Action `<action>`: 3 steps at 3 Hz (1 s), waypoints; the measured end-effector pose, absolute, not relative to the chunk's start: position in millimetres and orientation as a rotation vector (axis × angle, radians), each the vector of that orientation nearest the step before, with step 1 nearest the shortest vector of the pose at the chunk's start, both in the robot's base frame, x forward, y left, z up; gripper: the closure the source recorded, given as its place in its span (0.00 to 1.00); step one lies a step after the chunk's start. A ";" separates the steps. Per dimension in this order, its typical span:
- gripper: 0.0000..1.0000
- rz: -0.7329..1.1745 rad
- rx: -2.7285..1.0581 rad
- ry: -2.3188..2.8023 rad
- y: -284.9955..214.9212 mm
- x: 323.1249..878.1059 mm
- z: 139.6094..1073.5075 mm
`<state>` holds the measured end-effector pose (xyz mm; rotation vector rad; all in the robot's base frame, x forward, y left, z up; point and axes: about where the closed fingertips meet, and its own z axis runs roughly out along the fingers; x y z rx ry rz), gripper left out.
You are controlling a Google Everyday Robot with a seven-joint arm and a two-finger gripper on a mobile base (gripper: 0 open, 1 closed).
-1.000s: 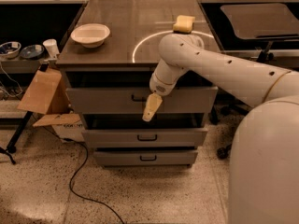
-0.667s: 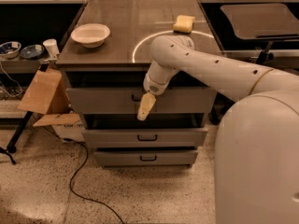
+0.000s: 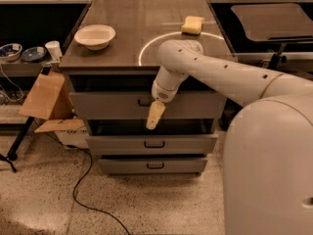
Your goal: Open top drawer
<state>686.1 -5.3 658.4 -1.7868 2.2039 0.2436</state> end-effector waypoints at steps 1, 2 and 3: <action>0.00 0.250 -1.798 2.207 -19.1 676.8 655.0; 0.00 0.263 -1.857 2.192 -37.5 649.0 653.0; 0.00 0.274 -1.892 2.185 -46.6 630.6 651.5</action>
Offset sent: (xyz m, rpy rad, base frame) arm -0.0512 -0.0464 -0.0024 -0.0259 0.0324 0.0713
